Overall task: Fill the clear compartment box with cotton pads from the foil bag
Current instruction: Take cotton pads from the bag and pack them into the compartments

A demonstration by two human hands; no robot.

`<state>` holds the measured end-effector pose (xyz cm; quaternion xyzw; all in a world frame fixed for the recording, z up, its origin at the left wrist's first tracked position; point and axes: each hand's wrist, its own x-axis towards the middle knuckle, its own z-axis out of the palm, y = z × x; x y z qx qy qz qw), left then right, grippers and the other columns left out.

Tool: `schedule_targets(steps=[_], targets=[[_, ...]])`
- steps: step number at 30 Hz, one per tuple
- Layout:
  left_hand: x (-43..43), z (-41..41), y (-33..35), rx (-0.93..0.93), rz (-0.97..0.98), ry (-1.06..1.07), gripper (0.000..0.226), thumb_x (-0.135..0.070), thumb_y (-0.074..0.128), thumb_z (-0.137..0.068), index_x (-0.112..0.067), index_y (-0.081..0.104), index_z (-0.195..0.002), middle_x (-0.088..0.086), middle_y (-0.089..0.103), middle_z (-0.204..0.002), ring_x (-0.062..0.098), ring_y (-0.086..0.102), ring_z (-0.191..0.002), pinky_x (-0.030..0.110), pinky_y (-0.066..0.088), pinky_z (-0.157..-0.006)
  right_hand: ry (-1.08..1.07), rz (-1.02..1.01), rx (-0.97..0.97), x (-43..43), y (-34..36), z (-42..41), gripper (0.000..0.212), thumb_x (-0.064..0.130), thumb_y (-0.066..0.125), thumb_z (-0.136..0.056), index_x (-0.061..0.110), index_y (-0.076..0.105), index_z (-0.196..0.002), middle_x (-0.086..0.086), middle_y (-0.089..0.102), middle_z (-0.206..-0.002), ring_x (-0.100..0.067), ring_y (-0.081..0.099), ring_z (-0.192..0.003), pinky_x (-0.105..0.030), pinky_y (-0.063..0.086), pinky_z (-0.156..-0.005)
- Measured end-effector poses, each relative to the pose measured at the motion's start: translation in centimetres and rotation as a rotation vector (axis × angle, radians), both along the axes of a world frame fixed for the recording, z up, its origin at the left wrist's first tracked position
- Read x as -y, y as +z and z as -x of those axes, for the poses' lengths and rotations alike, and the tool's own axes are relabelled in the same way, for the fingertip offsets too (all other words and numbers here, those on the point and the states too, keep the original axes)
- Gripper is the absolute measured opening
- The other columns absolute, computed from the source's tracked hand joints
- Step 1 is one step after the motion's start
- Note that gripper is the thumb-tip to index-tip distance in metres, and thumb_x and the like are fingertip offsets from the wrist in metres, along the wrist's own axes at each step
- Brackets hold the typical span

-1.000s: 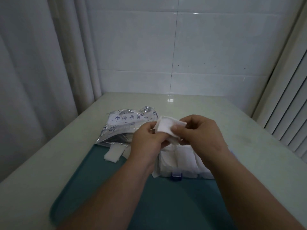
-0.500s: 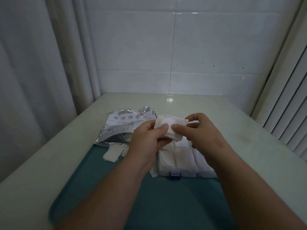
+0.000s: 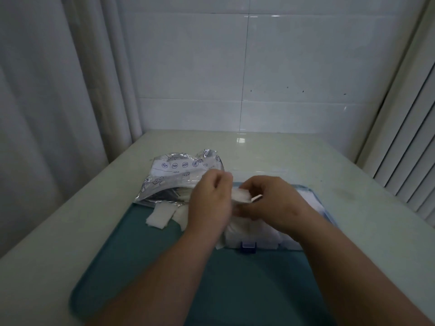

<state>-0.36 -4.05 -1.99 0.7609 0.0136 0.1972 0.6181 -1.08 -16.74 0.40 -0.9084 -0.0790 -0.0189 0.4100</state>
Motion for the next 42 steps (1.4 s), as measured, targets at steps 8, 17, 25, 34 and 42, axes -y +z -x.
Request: schedule_targets(steps=[8, 17, 25, 34, 42], targets=[[0.3, -0.2, -0.3, -0.069, 0.043, -0.027, 0.020, -0.024, 0.049, -0.095, -0.012, 0.063, -0.090, 0.000, 0.063, -0.085, 0.017, 0.056, -0.080, 0.030, 0.041, -0.066, -0.006, 0.031, -0.006, -0.1, 0.6, 0.4, 0.035, 0.026, 0.077, -0.075, 0.033, 0.058, -0.104, 0.004, 0.064, -0.097, -0.016, 0.066, -0.077, -0.036, 0.059, -0.076], [-0.3, -0.1, 1.2, -0.092, 0.837, -0.390, 0.071, -0.067, 0.053, -0.072, -0.012, 0.065, -0.115, 0.010, 0.071, -0.106, 0.030, 0.064, -0.106, 0.041, 0.047, -0.094, 0.018, -0.990, -0.359, 0.7, 1.8, 0.6, 0.024, 0.004, 0.069, -0.084, 0.012, 0.046, -0.081, -0.013, 0.062, -0.076, -0.018, 0.061, -0.059, -0.024, 0.054, -0.054], [-0.3, 0.1, 1.3, -0.035, 0.840, -0.421, 0.035, -0.001, 0.064, -0.077, -0.009, 0.060, -0.111, 0.014, 0.065, -0.088, 0.021, 0.066, -0.075, 0.030, 0.056, -0.063, -0.058, -0.419, -0.104, 0.1, 1.1, 0.7, 0.030, 0.023, 0.075, -0.080, 0.015, 0.047, -0.084, -0.006, 0.071, -0.075, -0.013, 0.050, -0.056, -0.026, 0.044, -0.051], [-0.8, -0.3, 1.0, -0.219, 0.643, -0.458, 0.042, 0.009, 0.060, -0.079, 0.001, 0.053, -0.121, 0.019, 0.061, -0.090, 0.026, 0.066, -0.067, 0.035, 0.053, -0.061, 0.202, 0.117, 0.347, 0.5, 0.3, 0.0, 0.099, 0.041, 0.084, -0.069, 0.045, 0.022, -0.146, 0.027, 0.035, -0.147, 0.003, 0.032, -0.134, -0.021, 0.028, -0.107], [-0.6, -0.4, 0.7, -0.184, 0.530, -0.565, 0.055, -0.004, 0.066, -0.065, -0.007, 0.059, -0.120, 0.014, 0.067, -0.095, 0.025, 0.067, -0.083, 0.031, 0.054, -0.062, 0.214, 0.241, 0.373, -0.2, 0.6, 0.5, 0.105, 0.031, 0.080, -0.074, 0.041, 0.009, -0.150, 0.027, 0.040, -0.130, 0.017, 0.020, -0.106, -0.017, 0.019, -0.102]])
